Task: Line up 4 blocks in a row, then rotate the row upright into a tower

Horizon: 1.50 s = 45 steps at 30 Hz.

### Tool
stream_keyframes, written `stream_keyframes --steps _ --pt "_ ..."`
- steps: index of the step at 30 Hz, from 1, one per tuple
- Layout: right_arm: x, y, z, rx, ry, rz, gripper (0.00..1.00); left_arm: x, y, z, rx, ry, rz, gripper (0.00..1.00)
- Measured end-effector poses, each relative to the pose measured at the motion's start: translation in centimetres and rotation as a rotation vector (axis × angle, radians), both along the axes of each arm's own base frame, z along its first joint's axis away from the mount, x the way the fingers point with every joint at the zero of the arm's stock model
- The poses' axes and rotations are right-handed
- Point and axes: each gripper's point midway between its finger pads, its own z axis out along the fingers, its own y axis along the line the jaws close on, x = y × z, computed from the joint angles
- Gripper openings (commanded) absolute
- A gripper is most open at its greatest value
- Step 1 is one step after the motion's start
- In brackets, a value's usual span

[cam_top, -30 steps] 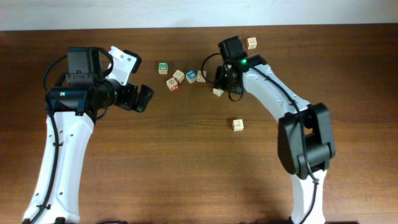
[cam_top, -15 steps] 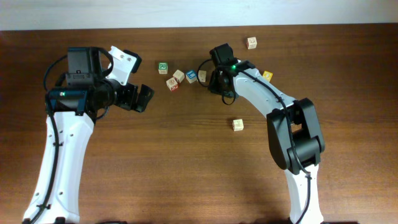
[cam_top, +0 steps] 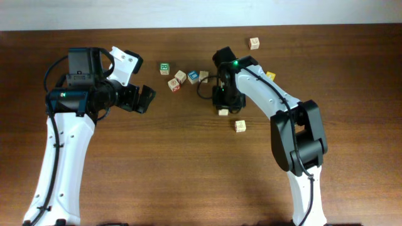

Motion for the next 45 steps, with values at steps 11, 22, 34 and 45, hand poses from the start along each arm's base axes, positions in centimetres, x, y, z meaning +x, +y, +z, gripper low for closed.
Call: stream_keyframes --steps 11,22,34,45 --pt "-4.7 0.6 0.0 -0.093 0.128 0.093 0.28 0.0 0.0 0.0 0.000 0.000 0.000 0.99" --pt "-5.2 -0.5 0.1 -0.150 0.143 0.095 0.34 0.0 0.0 0.0 -0.002 0.000 -0.001 0.99" --pt "-5.2 -0.8 0.1 -0.166 0.142 0.108 0.40 0.0 0.0 0.0 -0.002 0.000 -0.001 0.99" --pt "1.7 2.5 5.5 -0.059 -0.127 0.122 0.48 0.0 0.0 0.0 -0.002 0.000 -0.001 0.99"
